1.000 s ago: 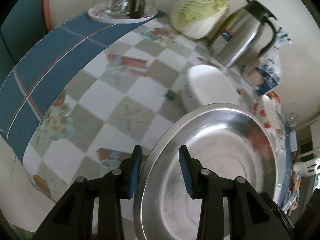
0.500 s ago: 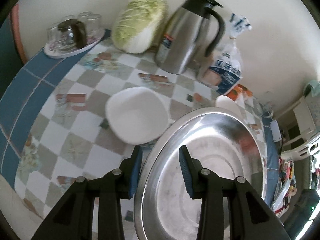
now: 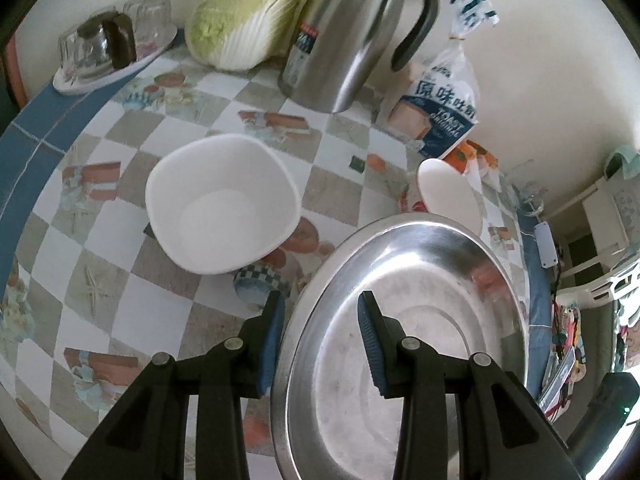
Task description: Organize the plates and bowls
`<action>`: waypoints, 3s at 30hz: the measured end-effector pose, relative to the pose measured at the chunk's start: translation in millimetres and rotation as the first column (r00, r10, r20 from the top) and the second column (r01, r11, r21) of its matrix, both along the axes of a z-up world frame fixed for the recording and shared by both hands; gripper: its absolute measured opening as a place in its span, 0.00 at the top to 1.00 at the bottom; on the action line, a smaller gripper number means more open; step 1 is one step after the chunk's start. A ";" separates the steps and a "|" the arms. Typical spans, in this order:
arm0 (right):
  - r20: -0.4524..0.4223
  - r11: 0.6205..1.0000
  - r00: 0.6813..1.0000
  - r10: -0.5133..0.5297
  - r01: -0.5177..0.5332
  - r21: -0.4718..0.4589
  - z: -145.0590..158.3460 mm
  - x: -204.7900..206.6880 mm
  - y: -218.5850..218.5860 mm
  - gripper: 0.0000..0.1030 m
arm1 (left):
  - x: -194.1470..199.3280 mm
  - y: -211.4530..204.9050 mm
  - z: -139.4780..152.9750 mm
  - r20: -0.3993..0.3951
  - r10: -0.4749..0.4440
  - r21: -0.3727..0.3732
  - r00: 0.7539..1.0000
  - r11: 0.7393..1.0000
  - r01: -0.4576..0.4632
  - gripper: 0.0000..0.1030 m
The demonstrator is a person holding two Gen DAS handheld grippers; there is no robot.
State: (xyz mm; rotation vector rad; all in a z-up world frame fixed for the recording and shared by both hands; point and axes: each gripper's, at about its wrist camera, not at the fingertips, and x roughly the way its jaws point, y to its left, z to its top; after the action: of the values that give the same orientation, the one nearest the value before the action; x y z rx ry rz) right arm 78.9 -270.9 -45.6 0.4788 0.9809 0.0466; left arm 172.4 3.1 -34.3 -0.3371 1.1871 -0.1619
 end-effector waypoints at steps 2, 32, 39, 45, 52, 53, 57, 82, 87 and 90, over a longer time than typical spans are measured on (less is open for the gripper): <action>-0.013 1.000 1.000 0.006 -0.006 -0.007 -4.8 2.3 3.4 0.89 | 0.5 2.4 -4.2 -0.009 0.003 0.003 1.000 1.000 -0.003 0.62; -0.083 0.999 0.996 -0.015 0.012 -0.038 -34.6 28.1 2.0 0.89 | 19.8 0.9 -39.1 -0.051 -0.014 -0.016 0.999 1.000 0.014 0.62; -0.096 0.999 0.995 -0.025 0.022 -0.033 -40.4 30.8 -1.1 0.89 | 21.7 -1.2 -40.7 -0.044 -0.021 -0.018 0.999 1.000 0.020 0.62; -0.110 0.999 0.993 -0.031 0.027 -0.040 -44.6 32.4 -1.1 0.89 | 22.1 -2.4 -44.9 -0.053 -0.021 -0.016 0.998 1.000 0.020 0.62; -0.107 0.998 0.994 -0.035 0.030 -0.052 -45.0 33.4 -0.3 0.89 | 22.3 -3.0 -44.7 -0.053 -0.018 -0.018 0.998 1.000 0.017 0.62; -0.107 0.998 0.994 -0.036 0.030 -0.055 -44.9 33.5 0.0 0.89 | 22.4 -2.9 -44.5 -0.053 -0.017 -0.019 0.998 1.000 0.016 0.62; -0.106 0.998 0.994 -0.040 0.034 -0.056 -45.2 33.6 -0.9 0.90 | 22.5 -2.3 -44.2 -0.053 -0.015 -0.025 0.999 1.000 0.013 0.62; -0.107 0.997 0.993 -0.049 0.043 -0.056 -38.1 29.6 -3.0 0.86 | 22.0 -1.9 -30.6 -0.042 -0.040 -0.004 0.998 0.999 0.040 0.53; -0.104 0.997 0.993 -0.049 0.042 -0.068 -32.4 26.7 -4.5 0.86 | 21.4 -3.1 -24.4 -0.026 -0.043 0.027 0.999 0.999 0.044 0.50; -0.106 0.996 0.993 -0.057 0.048 -0.079 -28.9 24.7 -6.1 0.86 | 20.2 -3.5 -22.8 -0.014 -0.044 0.043 0.999 0.998 0.045 0.37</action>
State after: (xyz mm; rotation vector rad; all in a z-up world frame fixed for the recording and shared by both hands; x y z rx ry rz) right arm 103.6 -277.0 -74.5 0.4406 1.0714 -0.0643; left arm 192.6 -0.4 -57.1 -0.2743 1.2098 -0.1726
